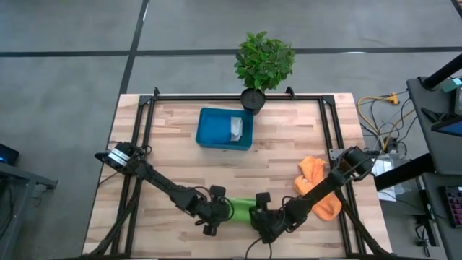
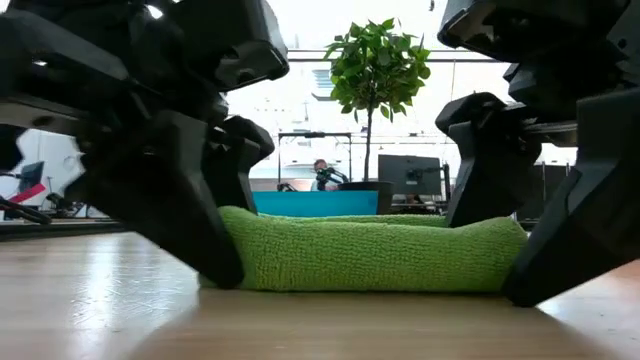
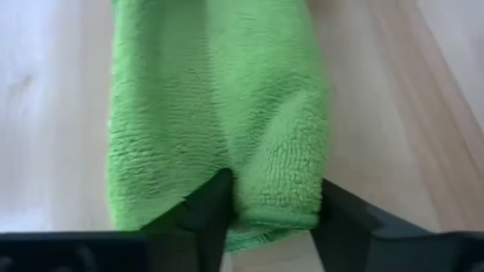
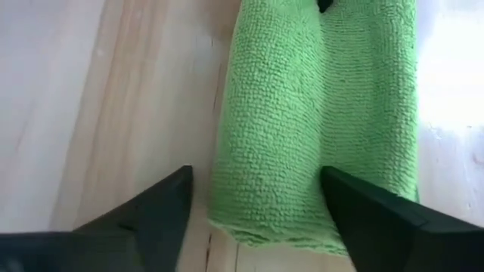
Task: Fold microfiber towels
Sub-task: Put the green microfiber towel into the blue bin
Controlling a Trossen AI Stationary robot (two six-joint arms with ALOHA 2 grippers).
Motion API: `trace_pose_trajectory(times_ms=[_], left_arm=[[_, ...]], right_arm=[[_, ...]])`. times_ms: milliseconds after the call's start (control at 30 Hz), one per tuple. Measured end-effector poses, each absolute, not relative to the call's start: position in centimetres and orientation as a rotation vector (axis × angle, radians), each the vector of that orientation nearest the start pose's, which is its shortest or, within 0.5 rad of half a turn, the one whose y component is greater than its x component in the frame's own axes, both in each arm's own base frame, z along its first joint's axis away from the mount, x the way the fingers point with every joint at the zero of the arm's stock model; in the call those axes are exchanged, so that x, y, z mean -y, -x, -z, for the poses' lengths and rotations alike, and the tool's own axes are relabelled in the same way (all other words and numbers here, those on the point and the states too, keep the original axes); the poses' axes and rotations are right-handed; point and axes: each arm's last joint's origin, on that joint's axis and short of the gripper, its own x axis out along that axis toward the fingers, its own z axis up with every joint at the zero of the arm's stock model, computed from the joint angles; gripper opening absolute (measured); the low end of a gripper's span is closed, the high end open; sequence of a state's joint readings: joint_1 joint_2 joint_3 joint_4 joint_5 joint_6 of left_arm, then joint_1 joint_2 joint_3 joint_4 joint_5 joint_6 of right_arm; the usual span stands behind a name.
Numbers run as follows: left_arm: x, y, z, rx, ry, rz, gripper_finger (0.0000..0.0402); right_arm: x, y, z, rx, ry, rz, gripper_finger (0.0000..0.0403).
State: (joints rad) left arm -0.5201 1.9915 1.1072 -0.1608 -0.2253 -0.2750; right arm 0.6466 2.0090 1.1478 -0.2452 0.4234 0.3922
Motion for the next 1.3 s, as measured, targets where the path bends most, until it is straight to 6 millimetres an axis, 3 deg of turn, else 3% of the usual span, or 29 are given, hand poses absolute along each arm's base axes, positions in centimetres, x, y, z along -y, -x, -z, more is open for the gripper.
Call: trace_pose_trajectory(times_ms=[233,467,600,767,933,1100,1300], left_arm=[[18.1,-33.1,-10.9,-1.004,-0.107,0.103,0.0034],[18.2,-33.0,-13.1,-0.956,-0.132,0.156,0.0012],[17.7,-32.5,-15.7,-0.899,-0.164,0.196,0.0012],[16.3,-31.5,-20.6,-0.797,-0.146,0.198,0.0012],[14.4,-30.5,-24.5,-0.712,-0.101,0.182,0.0012],[12.7,-29.9,-26.8,-0.651,-0.06,0.162,0.0012],[11.5,-29.8,-27.8,-0.626,-0.03,0.124,0.0012]], right_arm=[[-21.8,-30.9,-11.1,-0.967,0.227,-0.007,0.0144],[-21.8,-31.2,-11.9,-0.995,0.302,-0.015,0.0023],[-21.5,-31.2,-14.0,-1.024,0.314,-0.006,0.0021],[-20.9,-31.0,-18.3,-0.958,0.284,-0.061,0.002],[-18.4,-30.8,-22.7,-0.901,0.182,-0.172,0.002],[-15.1,-30.6,-25.9,-0.856,0.066,-0.261,0.0019],[-11.8,-30.0,-28.5,-0.773,0.07,-0.251,0.0018]])
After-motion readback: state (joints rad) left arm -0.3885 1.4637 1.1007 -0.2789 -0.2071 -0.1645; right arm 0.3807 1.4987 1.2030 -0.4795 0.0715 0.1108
